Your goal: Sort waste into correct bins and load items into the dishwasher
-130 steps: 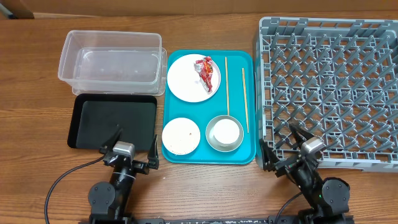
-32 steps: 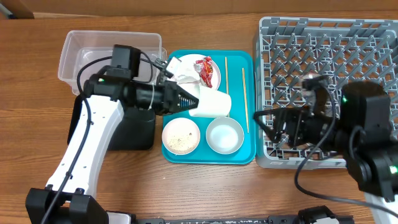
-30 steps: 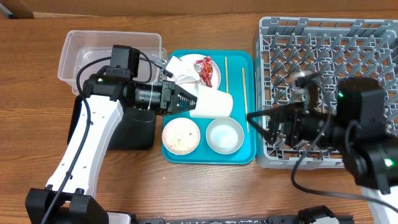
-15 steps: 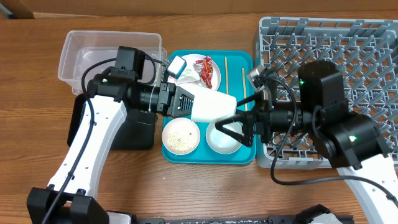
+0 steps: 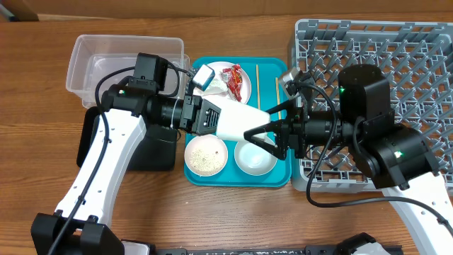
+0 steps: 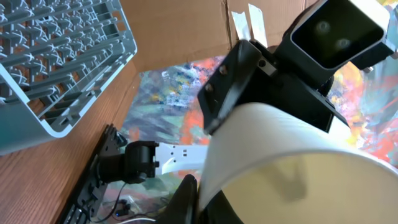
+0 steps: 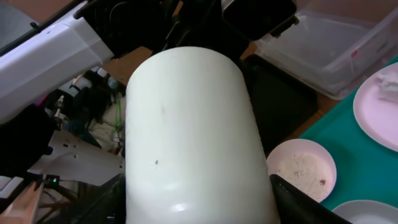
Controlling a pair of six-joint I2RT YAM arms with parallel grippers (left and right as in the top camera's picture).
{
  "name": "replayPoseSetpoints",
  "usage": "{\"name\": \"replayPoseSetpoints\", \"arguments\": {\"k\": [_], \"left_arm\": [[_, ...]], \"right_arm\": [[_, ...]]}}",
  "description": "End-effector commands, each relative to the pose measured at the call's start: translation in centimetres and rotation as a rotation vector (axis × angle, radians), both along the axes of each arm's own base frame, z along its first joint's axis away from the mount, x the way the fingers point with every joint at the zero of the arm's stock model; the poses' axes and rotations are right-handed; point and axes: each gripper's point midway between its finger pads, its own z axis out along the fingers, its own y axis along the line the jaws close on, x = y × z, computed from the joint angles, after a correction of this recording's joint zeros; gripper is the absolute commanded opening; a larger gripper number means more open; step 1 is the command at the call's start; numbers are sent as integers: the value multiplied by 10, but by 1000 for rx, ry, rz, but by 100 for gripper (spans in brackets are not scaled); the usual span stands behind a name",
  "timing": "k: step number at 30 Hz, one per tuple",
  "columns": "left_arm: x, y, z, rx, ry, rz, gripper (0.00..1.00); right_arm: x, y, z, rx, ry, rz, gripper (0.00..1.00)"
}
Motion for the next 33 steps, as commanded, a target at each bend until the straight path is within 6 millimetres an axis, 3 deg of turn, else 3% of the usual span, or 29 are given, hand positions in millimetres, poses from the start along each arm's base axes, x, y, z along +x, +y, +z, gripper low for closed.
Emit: {"name": "replayPoseSetpoints", "arguments": {"k": [1,2,3,6,7,9,13,16,19,22,27,33], "left_arm": [[-2,-2,6,-16,-51,-9,12],[-2,-2,5,-12,-51,-8,17],[-1,-2,5,-9,-52,-6,28],[0,-2,0,19,-56,4,32],[1,-2,-2,29,-59,7,39],[3,-2,-6,56,-63,17,64],[7,1,-25,166,-46,53,75],[11,7,-52,325,-30,96,74],[10,14,-68,425,-8,116,70],[10,18,-77,485,0,127,64],[9,28,-87,591,-15,154,56],[1,57,-100,827,-39,239,55]], "right_arm": [[-7,2,14,27,-25,28,61],[-6,1,14,23,-29,19,60],[-3,-3,15,11,-41,-11,58],[-3,-13,22,8,-72,-56,54],[-4,-16,24,8,-79,-68,54],[0,-26,23,-19,-78,-142,54],[16,-72,5,-154,-32,-435,54],[25,-124,-15,-283,47,-724,54],[21,-173,-41,-411,171,-989,54],[12,-204,-68,-535,303,-1157,54],[19,-208,-111,-714,472,-1146,54],[35,-199,-164,-874,649,-1067,54]]}}
